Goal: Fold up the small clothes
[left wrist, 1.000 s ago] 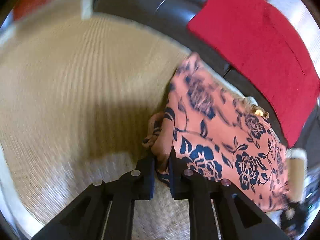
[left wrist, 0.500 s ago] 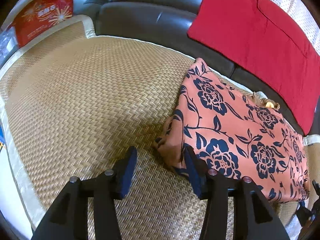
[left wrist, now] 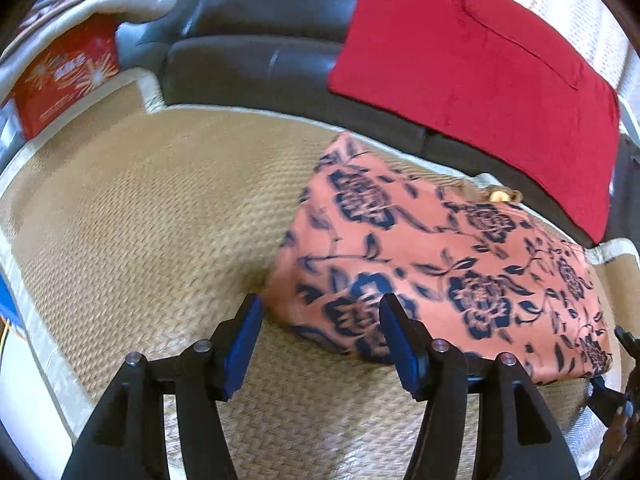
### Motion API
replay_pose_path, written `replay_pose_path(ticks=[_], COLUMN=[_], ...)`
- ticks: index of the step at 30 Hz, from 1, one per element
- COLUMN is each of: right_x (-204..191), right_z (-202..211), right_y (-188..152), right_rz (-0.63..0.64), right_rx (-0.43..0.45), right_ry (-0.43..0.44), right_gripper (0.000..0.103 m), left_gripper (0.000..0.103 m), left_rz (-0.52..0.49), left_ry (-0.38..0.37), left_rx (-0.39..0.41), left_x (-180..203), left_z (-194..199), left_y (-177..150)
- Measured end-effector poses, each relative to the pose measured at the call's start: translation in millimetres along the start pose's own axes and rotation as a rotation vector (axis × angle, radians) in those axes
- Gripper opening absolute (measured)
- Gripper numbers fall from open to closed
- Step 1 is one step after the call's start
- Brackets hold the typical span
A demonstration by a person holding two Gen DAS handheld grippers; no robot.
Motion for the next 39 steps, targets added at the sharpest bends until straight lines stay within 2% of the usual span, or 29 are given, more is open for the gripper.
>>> replay_pose_path(ticks=[8, 27, 30, 33, 37, 39], right_x=[-3, -6, -12, -18, -15, -17], right_z=[-6, -7, -9, -11, -17, -19], right_y=[-1, 8, 11, 14, 18, 20], right_rz=[0.009, 0.005, 0.007, 0.021, 0.006, 0.011], right_rx=[-0.008, -0.024, -0.027, -0.03, -0.038, -0.04], right_ry=[0.006, -0.014, -0.014, -0.014, -0.04, -0.045], right_gripper=[0.073, 0.074, 0.074, 0.074, 0.074, 0.074], left_gripper=[0.062, 0.062, 0.062, 0.068, 0.068, 0.068], left_rz=[-0.047, -0.11, -0.131, -0.163, -0.219, -0.232], left_ry=[-0.027, -0.061, -0.084, -0.119, -0.182, -0.182], left_rx=[0.005, -0.006, 0.007, 0.019, -0.009, -0.03], left_x=[23, 56, 76, 108, 157, 173], left_z=[8, -7, -6, -9, -23, -34], left_y=[0, 2, 11, 21, 26, 26])
Point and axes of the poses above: each gripper's, at about its wrist camera, not at the fingertips, and z roughly against the way its jaws point, x to its right, y to its top, the point moved 4 cm from there along -z, roughly the way its jaws point, and after that the axes turned 12 degrees about y, right-handed, at the moved point
